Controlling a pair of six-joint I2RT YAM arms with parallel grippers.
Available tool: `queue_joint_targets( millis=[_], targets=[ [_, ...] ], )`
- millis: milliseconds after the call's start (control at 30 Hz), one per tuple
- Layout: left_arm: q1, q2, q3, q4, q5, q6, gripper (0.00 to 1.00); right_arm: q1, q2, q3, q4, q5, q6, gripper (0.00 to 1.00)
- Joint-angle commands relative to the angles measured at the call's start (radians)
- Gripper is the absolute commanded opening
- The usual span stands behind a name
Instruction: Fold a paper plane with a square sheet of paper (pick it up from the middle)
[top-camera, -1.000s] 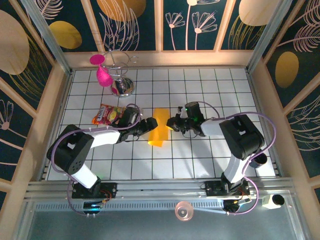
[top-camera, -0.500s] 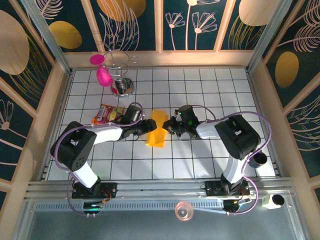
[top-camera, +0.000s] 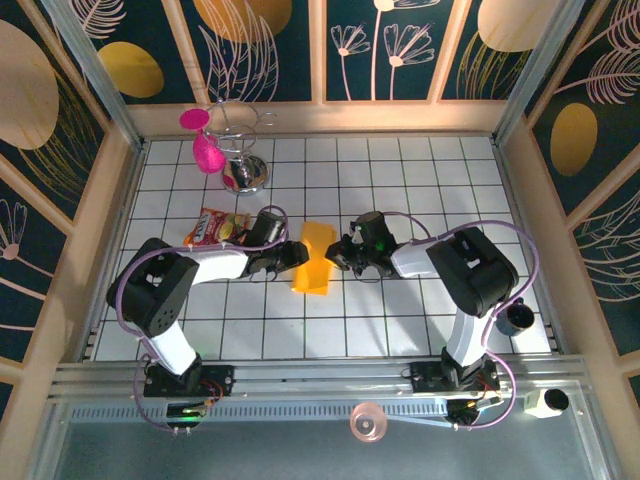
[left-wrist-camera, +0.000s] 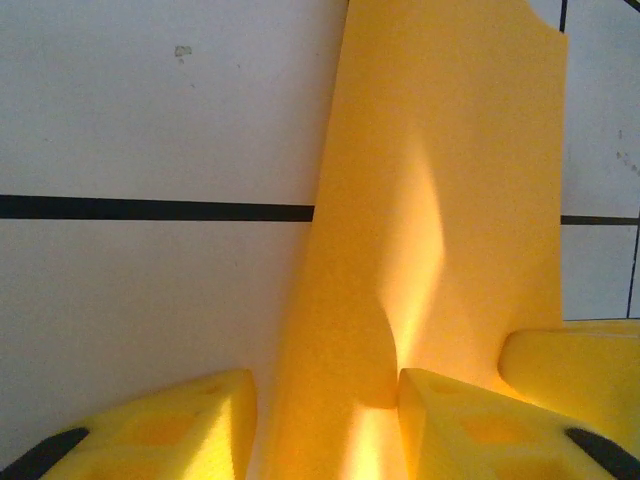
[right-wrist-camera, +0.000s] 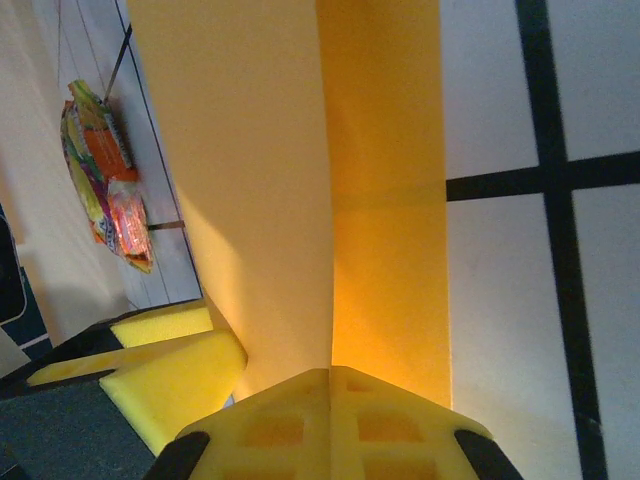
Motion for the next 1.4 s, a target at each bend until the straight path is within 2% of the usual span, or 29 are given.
queue_joint_targets(
  millis=[0,167,233,400,767,1367],
  targets=[
    [0.001,0.064,0.009,-0.041,-0.051,0.013,0.4,0.005,-0.02,0.02,-0.045,0.048,-0.022,0.09],
    [-0.007,0.102,-0.001,-0.051,-0.082,0.023,0.38,-0.006,-0.128,0.022,-0.156,0.154,-0.095,0.27],
    [-0.011,0.12,-0.003,-0.059,-0.091,0.035,0.38,-0.009,-0.17,0.014,-0.189,0.202,-0.121,0.29],
    [-0.015,0.149,-0.016,-0.071,-0.114,0.083,0.36,-0.013,-0.242,-0.028,-0.225,0.286,-0.134,0.29],
    [-0.016,0.171,-0.004,-0.1,-0.122,0.217,0.36,-0.034,-0.235,-0.054,-0.218,0.306,-0.124,0.28],
    [-0.016,0.226,0.016,-0.114,-0.145,0.153,0.37,-0.044,-0.209,-0.066,-0.159,0.254,-0.109,0.26]
  ],
)
